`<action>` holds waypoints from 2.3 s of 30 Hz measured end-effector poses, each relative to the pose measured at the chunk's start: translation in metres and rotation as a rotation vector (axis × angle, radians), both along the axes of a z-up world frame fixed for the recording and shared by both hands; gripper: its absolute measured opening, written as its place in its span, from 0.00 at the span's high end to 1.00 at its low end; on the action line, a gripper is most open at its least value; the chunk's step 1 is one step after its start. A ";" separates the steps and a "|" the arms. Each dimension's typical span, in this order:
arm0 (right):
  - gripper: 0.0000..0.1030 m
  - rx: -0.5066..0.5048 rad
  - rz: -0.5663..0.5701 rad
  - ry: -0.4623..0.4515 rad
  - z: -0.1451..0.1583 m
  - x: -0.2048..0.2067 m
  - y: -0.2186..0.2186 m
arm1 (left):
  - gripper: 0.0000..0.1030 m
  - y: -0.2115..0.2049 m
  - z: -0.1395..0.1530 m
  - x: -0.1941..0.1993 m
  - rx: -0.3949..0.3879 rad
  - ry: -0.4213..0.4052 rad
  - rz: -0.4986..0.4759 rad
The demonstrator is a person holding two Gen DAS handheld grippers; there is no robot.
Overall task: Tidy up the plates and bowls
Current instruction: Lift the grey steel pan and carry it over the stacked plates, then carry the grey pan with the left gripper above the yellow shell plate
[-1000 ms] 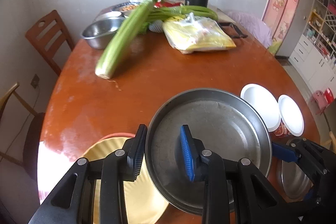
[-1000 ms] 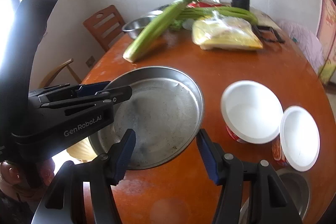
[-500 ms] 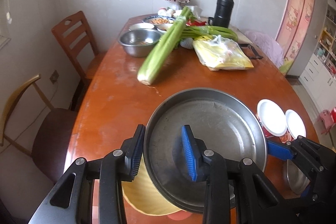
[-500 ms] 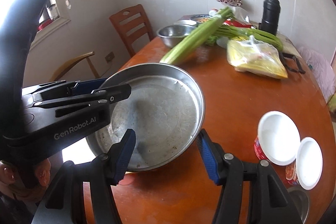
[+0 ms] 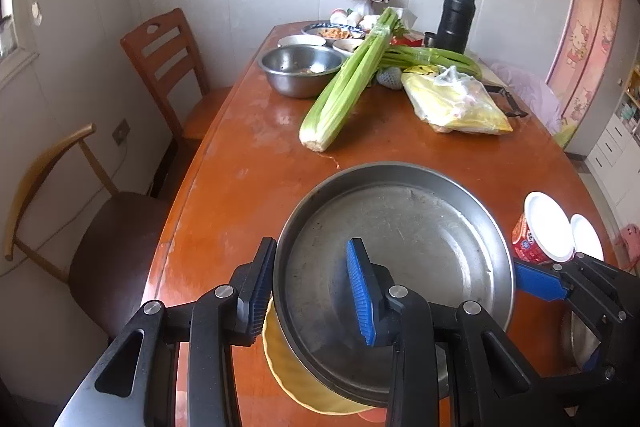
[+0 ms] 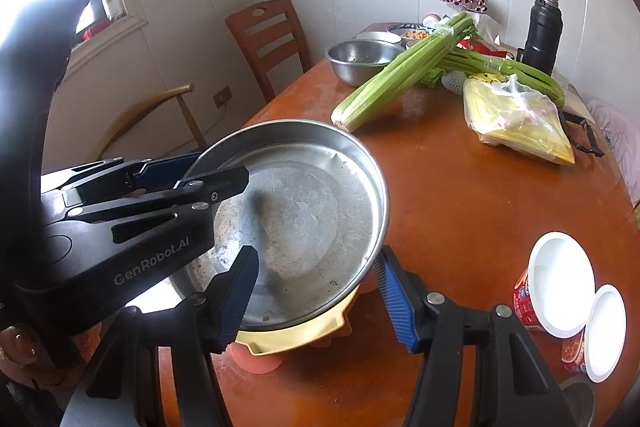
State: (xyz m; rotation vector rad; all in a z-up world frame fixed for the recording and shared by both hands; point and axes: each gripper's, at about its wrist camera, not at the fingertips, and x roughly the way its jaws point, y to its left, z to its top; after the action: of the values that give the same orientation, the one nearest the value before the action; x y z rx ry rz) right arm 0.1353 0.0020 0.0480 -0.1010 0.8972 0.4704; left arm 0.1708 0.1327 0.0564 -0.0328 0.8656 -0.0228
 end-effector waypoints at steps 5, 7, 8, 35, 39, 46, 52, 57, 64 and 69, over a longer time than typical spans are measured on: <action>0.42 -0.013 0.007 0.019 -0.008 0.006 0.005 | 0.65 0.004 -0.010 0.000 -0.013 0.014 0.017; 0.42 -0.020 0.018 0.021 -0.011 0.007 0.007 | 0.65 0.006 -0.014 0.002 -0.018 0.023 0.027; 0.42 -0.024 0.022 0.021 -0.012 0.007 0.009 | 0.65 0.007 -0.016 0.002 -0.019 0.025 0.032; 0.42 -0.099 0.081 0.081 -0.050 0.015 0.036 | 0.65 0.026 -0.057 0.001 -0.039 0.100 0.073; 0.42 -0.107 0.082 0.092 -0.055 0.018 0.038 | 0.65 0.026 -0.059 0.001 -0.036 0.104 0.070; 0.42 -0.118 0.087 0.113 -0.062 0.020 0.038 | 0.65 0.025 -0.063 0.001 -0.040 0.115 0.063; 0.42 -0.128 0.084 0.124 -0.067 0.021 0.036 | 0.65 0.023 -0.064 0.000 -0.037 0.116 0.058; 0.42 -0.138 0.089 0.114 -0.066 0.020 0.037 | 0.65 0.023 -0.063 -0.002 -0.037 0.119 0.056; 0.41 -0.166 0.102 0.095 -0.064 0.017 0.040 | 0.65 0.025 -0.066 -0.005 -0.053 0.128 0.057; 0.41 -0.158 0.097 0.083 -0.061 0.016 0.036 | 0.65 0.024 -0.068 -0.007 -0.064 0.140 0.052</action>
State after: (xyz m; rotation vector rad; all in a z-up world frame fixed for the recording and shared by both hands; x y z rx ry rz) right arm 0.1515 0.0384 -0.0126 -0.2718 1.0140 0.4966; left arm 0.1643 0.1569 -0.0120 -0.1182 1.0033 0.0006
